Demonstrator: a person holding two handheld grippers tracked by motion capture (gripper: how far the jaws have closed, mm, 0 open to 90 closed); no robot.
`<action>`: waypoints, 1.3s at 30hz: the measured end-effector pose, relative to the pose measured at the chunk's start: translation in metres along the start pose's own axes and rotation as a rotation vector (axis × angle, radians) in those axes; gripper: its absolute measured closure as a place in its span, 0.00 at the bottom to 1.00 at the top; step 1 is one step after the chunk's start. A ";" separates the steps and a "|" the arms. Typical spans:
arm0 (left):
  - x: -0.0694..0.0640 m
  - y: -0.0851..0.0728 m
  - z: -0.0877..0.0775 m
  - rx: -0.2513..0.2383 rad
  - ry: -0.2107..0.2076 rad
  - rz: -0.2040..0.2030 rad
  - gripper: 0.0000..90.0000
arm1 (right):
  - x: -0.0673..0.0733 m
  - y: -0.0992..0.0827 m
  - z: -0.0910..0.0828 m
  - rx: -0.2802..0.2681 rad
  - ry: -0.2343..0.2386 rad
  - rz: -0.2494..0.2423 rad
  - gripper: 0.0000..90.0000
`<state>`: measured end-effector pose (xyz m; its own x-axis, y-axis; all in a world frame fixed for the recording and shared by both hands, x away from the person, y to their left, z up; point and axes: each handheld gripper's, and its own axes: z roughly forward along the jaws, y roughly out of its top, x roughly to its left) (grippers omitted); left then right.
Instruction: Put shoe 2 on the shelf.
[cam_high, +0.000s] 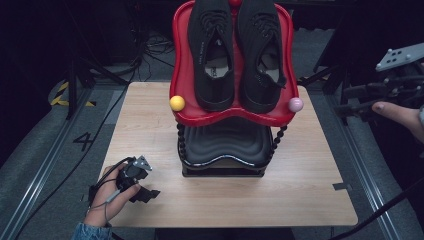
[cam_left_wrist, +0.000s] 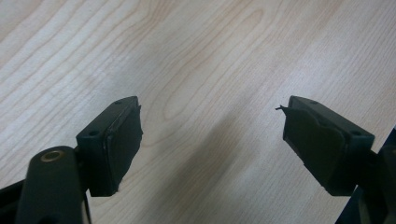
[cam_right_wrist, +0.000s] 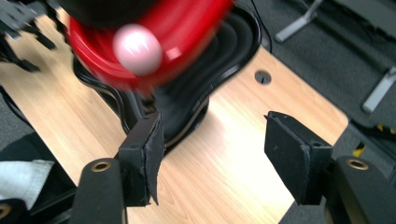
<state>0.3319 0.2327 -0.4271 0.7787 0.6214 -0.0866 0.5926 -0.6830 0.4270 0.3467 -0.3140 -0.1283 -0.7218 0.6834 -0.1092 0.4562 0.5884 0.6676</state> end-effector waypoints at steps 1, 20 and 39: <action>0.000 -0.001 -0.001 0.002 -0.001 -0.005 0.22 | -0.003 -0.005 0.004 0.010 -0.001 0.005 0.43; 0.002 -0.006 -0.003 -0.007 -0.011 -0.007 0.22 | -0.031 -0.081 0.069 0.137 0.024 0.124 0.42; 0.001 -0.006 -0.008 -0.033 -0.005 -0.001 0.22 | -0.029 -0.166 0.142 0.228 0.130 0.173 0.40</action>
<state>0.3269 0.2404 -0.4228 0.7793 0.6200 -0.0912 0.5860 -0.6695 0.4564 0.3663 -0.3700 -0.3405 -0.6770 0.7296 0.0972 0.6727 0.5597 0.4841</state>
